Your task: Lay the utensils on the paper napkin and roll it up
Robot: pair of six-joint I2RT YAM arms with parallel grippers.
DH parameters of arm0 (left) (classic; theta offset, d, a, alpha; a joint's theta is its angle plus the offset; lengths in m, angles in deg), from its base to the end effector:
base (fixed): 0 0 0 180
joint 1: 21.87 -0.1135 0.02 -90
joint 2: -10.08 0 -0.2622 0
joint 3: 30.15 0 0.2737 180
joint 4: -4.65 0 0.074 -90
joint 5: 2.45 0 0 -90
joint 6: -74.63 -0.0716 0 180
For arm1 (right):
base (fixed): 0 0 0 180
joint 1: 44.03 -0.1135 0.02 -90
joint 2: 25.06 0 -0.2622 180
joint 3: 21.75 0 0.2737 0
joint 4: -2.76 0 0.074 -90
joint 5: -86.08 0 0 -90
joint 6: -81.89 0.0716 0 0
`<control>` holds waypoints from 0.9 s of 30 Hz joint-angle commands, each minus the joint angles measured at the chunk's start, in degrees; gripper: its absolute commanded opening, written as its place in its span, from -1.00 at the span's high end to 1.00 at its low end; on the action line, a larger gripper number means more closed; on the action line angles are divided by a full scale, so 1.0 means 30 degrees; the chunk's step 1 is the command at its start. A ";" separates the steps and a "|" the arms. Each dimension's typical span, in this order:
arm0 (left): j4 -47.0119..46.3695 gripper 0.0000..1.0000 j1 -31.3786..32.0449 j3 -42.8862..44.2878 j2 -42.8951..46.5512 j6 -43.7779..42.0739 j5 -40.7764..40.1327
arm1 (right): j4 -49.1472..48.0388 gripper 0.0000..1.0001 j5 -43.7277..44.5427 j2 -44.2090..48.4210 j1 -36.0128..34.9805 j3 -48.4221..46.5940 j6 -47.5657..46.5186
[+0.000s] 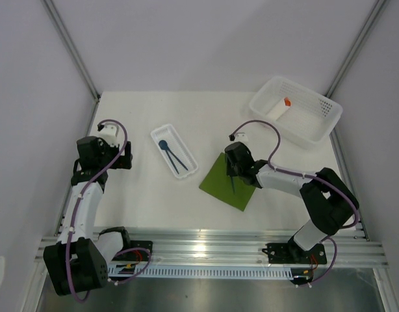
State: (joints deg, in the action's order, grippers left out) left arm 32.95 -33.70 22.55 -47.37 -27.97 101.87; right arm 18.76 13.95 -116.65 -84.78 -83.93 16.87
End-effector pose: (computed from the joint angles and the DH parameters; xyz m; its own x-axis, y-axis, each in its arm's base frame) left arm 0.2697 0.0384 0.2337 -0.5200 0.1070 -0.8474 0.1206 0.9914 0.0512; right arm 0.2912 0.2219 0.1400 -0.6825 -0.0575 -0.7286 -0.1874 0.9773 0.0984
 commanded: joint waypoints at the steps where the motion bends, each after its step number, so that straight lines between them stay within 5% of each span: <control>1: -0.0115 -0.99 -0.0186 0.0073 -0.0009 -0.0370 0.0351 | -0.1491 1.00 -0.0067 -0.0581 -0.0010 -0.0457 0.0025; 24: -0.0086 -0.99 -0.0186 0.0015 -0.0098 -0.0429 0.0351 | -0.2342 1.00 0.0255 -0.2898 0.0313 -0.0868 -0.0853; 27: -0.0115 -0.99 -0.0186 0.0016 -0.0127 -0.0458 0.0293 | -0.2254 0.78 0.0197 -0.2752 0.0313 -0.0779 -0.0824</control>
State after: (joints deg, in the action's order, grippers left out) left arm 33.04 -33.70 22.55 -47.70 -28.10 101.87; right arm 13.14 13.40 -124.87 -83.90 -84.92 14.57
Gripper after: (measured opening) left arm 0.994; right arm 0.105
